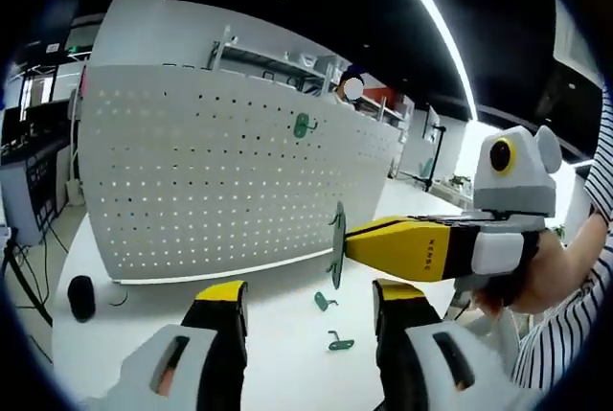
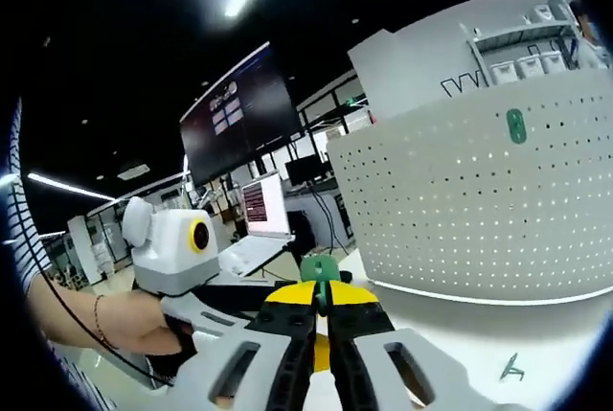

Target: Insert the hook assembly into the mounting plate slot until the hook locks in place.

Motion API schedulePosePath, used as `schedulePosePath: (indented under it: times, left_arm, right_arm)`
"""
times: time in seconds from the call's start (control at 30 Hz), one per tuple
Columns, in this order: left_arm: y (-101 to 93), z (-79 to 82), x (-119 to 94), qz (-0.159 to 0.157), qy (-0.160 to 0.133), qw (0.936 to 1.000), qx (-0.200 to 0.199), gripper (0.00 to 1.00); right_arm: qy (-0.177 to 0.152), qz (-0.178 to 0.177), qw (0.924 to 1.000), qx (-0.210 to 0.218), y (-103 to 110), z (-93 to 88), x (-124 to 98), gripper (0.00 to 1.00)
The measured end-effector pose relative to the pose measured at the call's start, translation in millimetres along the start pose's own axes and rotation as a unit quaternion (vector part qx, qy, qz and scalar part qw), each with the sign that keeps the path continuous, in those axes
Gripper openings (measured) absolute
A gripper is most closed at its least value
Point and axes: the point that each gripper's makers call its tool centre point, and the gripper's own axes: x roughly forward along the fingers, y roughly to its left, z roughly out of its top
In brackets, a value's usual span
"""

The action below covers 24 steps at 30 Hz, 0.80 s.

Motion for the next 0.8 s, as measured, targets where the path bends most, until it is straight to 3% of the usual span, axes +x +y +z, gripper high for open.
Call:
schedulePosePath:
  times: [0.2,0.63,0.8]
  left_arm:
    - [0.6,-2.1,-3.5,0.001,-0.006,1.0000,-0.007,0.70]
    - [4.3,2.1,-7.3,0.008,-0.023,0.9993,-0.030,0.87]
    - [4.6,-5.3,-5.1,0.013,-0.012,0.9994,-0.028,0.92]
  right_arm:
    - [-0.022,-0.021,0.9992,-0.027,-5.4,7.4,-4.8,0.00]
    - [-0.035,-0.047,0.9971,-0.048,-14.9,14.3,-6.6,0.00]
    - [-0.045,-0.059,0.9959,-0.052,-17.6,17.8,-6.8,0.00]
